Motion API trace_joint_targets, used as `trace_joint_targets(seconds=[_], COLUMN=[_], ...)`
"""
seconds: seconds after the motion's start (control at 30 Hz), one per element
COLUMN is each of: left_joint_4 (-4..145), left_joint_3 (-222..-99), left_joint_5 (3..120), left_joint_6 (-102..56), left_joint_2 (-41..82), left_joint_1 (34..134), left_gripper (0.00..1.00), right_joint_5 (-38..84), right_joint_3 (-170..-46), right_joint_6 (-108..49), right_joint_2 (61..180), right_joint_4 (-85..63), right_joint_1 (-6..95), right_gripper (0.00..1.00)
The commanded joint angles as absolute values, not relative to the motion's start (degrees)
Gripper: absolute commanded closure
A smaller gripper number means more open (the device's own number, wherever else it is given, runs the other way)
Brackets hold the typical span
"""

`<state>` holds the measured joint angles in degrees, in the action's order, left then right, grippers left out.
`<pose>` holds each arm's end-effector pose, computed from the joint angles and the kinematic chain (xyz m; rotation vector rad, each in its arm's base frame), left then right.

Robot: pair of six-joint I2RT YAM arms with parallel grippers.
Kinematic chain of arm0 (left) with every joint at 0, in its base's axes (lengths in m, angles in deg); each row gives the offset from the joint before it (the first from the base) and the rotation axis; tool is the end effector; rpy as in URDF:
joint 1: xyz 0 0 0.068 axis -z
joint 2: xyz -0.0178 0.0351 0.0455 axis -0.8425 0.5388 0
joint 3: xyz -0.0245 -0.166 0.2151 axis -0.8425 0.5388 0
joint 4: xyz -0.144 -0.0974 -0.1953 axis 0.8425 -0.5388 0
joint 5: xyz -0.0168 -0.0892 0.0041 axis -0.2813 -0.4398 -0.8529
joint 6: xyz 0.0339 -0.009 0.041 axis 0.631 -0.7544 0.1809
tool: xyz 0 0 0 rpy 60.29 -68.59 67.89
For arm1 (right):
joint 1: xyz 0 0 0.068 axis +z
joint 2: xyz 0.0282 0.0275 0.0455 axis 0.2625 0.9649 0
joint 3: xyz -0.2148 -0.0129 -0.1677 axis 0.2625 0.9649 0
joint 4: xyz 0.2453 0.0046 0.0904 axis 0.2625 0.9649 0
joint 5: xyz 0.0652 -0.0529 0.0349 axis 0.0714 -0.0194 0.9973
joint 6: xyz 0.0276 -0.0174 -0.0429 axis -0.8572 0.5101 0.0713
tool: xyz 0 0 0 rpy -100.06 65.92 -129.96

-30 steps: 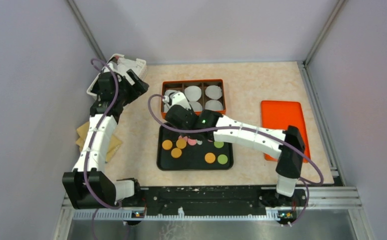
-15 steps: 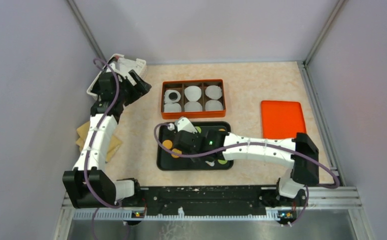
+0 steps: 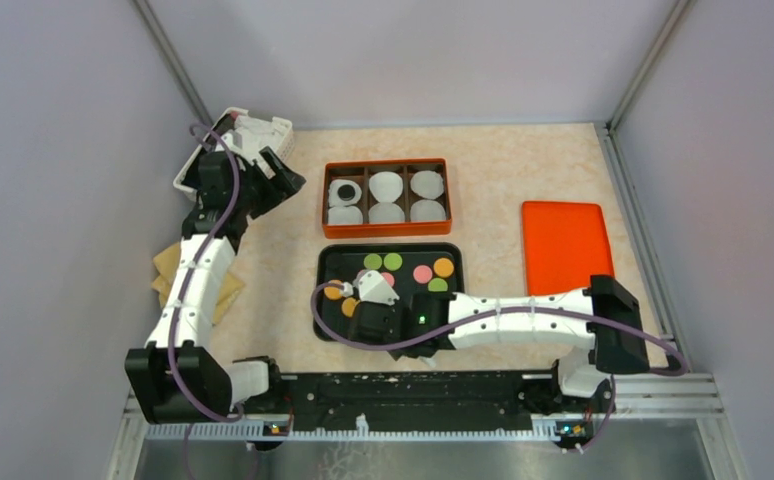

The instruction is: Pack the cookies

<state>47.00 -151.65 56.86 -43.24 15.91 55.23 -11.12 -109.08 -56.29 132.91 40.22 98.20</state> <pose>0.2777 0.0026 0.3385 -0.4864 2.0485 -0.5509 0.0558 0.3227 0.2663 -0.9591 2.3672 0.0994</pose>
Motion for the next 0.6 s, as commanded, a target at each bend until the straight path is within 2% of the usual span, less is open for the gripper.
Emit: trace_joint_targets(seconds=[0.0, 0.2, 0.27, 0.33, 0.4, 0.57], left_joint_4=[48.3, 48.2, 48.1, 48.1, 48.2, 48.1], left_joint_3=[-151.3, -151.5, -151.5, -151.5, -151.6, -151.5], left_joint_5=[55.7, 55.6, 55.6, 55.6, 55.5, 55.8], left_joint_6=[-42.5, -42.4, -42.4, -42.4, -42.3, -42.1], left_joint_2=[12.8, 12.0, 11.8, 11.7, 11.6, 11.7], left_joint_1=[54.9, 54.9, 54.9, 54.9, 54.9, 54.9], left_gripper=[0.09, 0.09, 0.09, 0.09, 0.09, 0.08], right_joint_5=[-11.1, -9.8, -10.2, -10.7, -10.9, -11.1], right_joint_3=[-110.4, -111.4, -111.6, -111.9, -112.7, -114.5], right_joint_6=[-59.5, -59.7, -59.8, -59.6, -59.2, -57.3], right_joint_2=[132.1, 132.9, 133.6, 134.5, 135.5, 137.5], right_joint_4=[41.3, 41.0, 41.1, 40.9, 41.0, 40.5], right_joint_1=[100.4, 101.1, 101.1, 101.0, 101.1, 101.1], right_gripper=[0.99, 0.94, 0.79, 0.7, 0.65, 0.6])
